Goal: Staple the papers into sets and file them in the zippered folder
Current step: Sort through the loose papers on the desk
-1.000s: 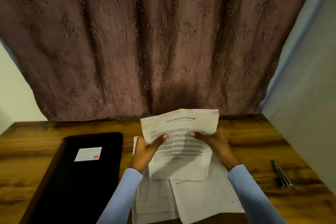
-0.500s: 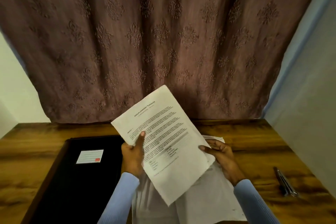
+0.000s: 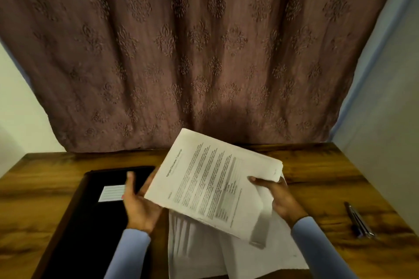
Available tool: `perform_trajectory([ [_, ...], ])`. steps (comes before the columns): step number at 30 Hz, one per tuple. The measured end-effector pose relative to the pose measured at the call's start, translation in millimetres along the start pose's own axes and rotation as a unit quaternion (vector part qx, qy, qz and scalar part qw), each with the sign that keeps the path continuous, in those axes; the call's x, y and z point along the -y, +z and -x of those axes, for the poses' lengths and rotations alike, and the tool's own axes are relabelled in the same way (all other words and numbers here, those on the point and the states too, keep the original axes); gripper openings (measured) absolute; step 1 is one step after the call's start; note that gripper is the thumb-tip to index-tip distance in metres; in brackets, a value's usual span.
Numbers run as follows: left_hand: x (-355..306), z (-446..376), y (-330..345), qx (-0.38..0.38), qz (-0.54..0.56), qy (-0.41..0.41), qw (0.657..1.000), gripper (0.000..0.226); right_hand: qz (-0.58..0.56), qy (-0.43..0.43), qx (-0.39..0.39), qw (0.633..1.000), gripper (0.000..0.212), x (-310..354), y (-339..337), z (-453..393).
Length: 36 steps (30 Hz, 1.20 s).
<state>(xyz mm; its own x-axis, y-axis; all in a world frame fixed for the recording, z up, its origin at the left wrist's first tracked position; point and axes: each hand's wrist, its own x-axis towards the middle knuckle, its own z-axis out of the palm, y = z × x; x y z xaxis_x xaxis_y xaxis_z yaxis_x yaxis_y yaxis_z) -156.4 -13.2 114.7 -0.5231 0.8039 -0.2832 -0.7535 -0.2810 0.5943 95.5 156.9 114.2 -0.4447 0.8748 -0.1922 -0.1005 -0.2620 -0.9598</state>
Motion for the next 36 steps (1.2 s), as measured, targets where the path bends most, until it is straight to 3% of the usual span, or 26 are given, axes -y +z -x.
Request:
perform_trajectory([
  [2, -19, -1, -4, 0.051, -0.036, -0.063, 0.996, 0.1, 0.028, 0.004, 0.008, 1.0, 0.04, 7, -6, 2],
  [3, -22, -3, -2, 0.064, -0.099, -0.073, 0.99, 0.101, 0.041, -0.002, 0.012, 0.999, 0.038, 10, -6, 3],
  [6, -15, -5, 18, 0.034, -0.314, -0.052, 0.947, 0.052, 0.075, -0.021, 0.031, 0.996, 0.039, 16, 0, 3],
  [8, -8, -6, 25, 0.009, -0.371, -0.019, 0.928, 0.028, 0.086, -0.035, 0.022, 0.995, 0.04, 16, 4, 2],
  [12, -2, 0, 20, 0.015, -0.377, 0.058, 0.924, 0.021, 0.121, -0.087, -0.006, 0.989, 0.048, 16, -3, 3],
  [15, 8, 3, 14, 0.003, -0.384, 0.087, 0.919, 0.024, 0.137, -0.103, 0.024, 0.985, 0.052, 11, -10, 10],
  [18, 21, 4, 13, -0.008, -0.389, 0.09, 0.917, 0.027, 0.159, -0.11, 0.039, 0.98, 0.048, 2, -13, 12],
  [25, 25, 6, 24, -0.025, -0.358, 0.134, 0.924, 0.014, 0.166, -0.152, -0.016, 0.974, 0.027, 19, -6, 4],
  [32, 37, 7, 13, -0.02, -0.393, 0.125, 0.911, 0.028, 0.152, -0.133, 0.008, 0.979, 0.039, 0, -15, 13],
  [36, 37, 8, 14, -0.014, -0.409, 0.114, 0.906, 0.039, 0.146, -0.131, 0.007, 0.981, 0.075, 1, -19, 11],
])
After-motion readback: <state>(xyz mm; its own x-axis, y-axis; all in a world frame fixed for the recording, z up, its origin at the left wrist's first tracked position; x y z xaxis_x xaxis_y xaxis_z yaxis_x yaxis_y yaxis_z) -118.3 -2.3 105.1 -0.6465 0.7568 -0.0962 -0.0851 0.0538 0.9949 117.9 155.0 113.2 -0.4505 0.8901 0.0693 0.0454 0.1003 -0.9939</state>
